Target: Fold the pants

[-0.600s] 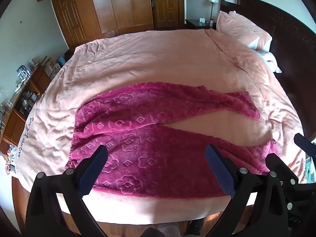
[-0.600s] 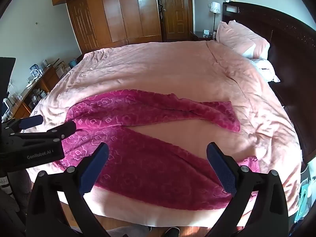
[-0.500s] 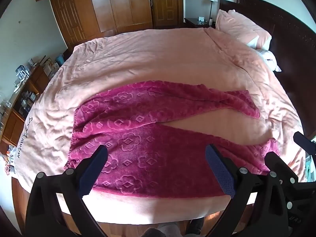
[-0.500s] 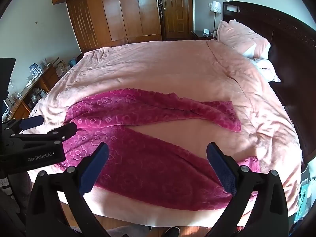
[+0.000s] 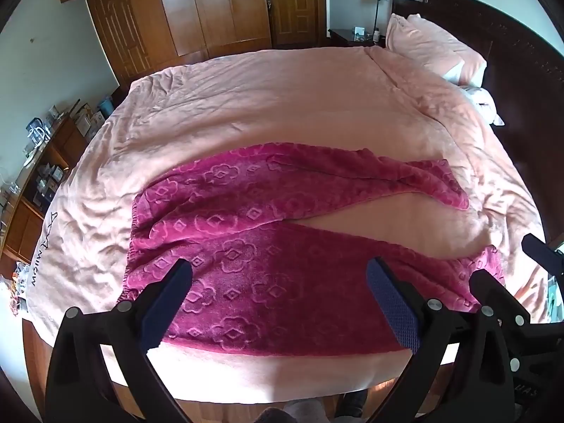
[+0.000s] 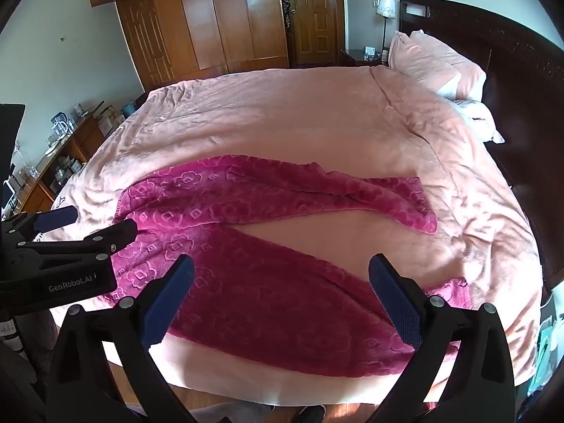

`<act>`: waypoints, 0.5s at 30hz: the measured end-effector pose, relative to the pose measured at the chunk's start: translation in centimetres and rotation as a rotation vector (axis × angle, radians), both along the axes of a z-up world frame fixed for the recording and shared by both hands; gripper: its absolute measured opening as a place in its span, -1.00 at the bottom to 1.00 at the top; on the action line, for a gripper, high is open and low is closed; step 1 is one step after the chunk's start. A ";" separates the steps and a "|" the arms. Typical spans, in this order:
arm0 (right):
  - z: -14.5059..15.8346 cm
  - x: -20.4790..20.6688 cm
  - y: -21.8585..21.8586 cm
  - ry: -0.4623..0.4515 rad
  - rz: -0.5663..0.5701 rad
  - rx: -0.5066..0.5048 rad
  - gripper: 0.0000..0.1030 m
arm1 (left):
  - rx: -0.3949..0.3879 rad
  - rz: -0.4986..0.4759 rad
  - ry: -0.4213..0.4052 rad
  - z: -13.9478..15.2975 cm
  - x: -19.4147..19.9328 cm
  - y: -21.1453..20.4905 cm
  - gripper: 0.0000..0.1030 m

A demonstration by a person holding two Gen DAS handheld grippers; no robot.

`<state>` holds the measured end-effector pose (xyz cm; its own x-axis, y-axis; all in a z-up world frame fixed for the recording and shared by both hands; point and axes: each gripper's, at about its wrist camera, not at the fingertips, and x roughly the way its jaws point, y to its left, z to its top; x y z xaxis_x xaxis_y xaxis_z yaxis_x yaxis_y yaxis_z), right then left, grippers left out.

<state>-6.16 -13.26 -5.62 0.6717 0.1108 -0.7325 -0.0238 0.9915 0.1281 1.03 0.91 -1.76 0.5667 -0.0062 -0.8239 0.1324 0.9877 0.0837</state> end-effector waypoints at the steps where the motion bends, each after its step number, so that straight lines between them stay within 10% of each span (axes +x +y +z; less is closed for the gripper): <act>1: -0.2 0.1 0.1 0.001 -0.002 0.000 0.95 | -0.004 -0.002 0.004 0.0 0.5 0.7 0.90; 15: -0.9 1.2 0.7 0.015 -0.022 0.002 0.95 | -0.002 0.002 0.009 -0.6 1.3 1.5 0.90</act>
